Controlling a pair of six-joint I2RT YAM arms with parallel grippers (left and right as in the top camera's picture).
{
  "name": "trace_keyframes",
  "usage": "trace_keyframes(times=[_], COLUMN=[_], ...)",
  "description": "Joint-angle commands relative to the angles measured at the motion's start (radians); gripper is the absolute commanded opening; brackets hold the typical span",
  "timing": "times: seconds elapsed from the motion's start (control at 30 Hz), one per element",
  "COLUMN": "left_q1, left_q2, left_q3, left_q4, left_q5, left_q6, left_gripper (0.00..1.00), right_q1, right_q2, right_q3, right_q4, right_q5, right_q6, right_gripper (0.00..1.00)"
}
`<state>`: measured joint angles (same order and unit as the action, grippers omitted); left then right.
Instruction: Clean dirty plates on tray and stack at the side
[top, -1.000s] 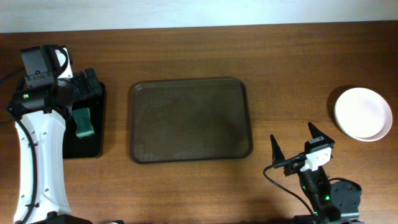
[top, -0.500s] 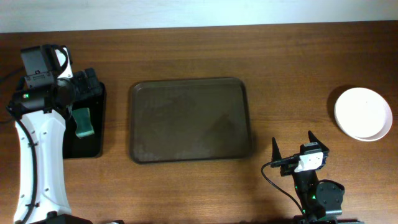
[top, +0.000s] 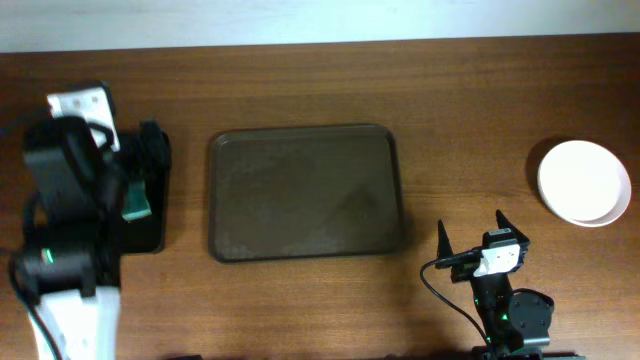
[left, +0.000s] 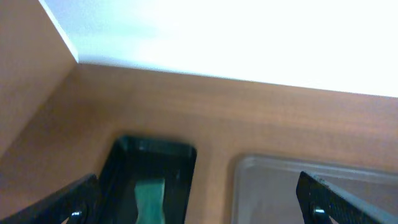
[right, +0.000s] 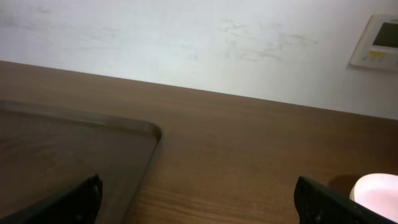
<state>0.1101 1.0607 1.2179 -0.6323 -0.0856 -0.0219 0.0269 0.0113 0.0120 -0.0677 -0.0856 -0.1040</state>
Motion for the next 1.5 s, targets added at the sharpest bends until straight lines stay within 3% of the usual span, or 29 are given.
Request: trace_keyframes(times=[0.0, 0.13, 0.2, 0.37, 0.47, 1.47], left_q1=[-0.015, -0.084, -0.097, -0.097, -0.097, -0.097], left_q2=[-0.265, -0.720, -0.903, -1.056, -1.056, -1.056], left_q3=[-0.333, -0.880, -1.057, -1.208, -1.208, -1.208], left_q4=[0.204, 0.553, 0.576, 0.575, 0.548, 0.549], left_q5=[0.077, 0.071, 0.072, 0.076, 0.076, 0.082], left_q6=[0.015, 0.016, 0.016, 0.051, 0.092, 0.092], left_gripper=[0.99, 0.99, 0.99, 0.99, 0.99, 0.99], right_q1=[0.004, 0.004, 0.004, 0.004, 0.004, 0.004], right_q2=[-0.006, -0.006, -0.006, -0.006, -0.006, -0.006], right_q3=[-0.006, -0.006, -0.006, -0.006, -0.006, -0.006], right_q4=[-0.005, -0.005, -0.005, -0.005, -0.005, -0.005], right_q5=[0.012, 0.012, 0.012, 0.012, 0.012, 0.012], right_q6=[0.009, 0.009, 0.008, 0.009, 0.009, 0.009], right_gripper=[0.98, 0.98, 0.98, 0.98, 0.99, 0.98])
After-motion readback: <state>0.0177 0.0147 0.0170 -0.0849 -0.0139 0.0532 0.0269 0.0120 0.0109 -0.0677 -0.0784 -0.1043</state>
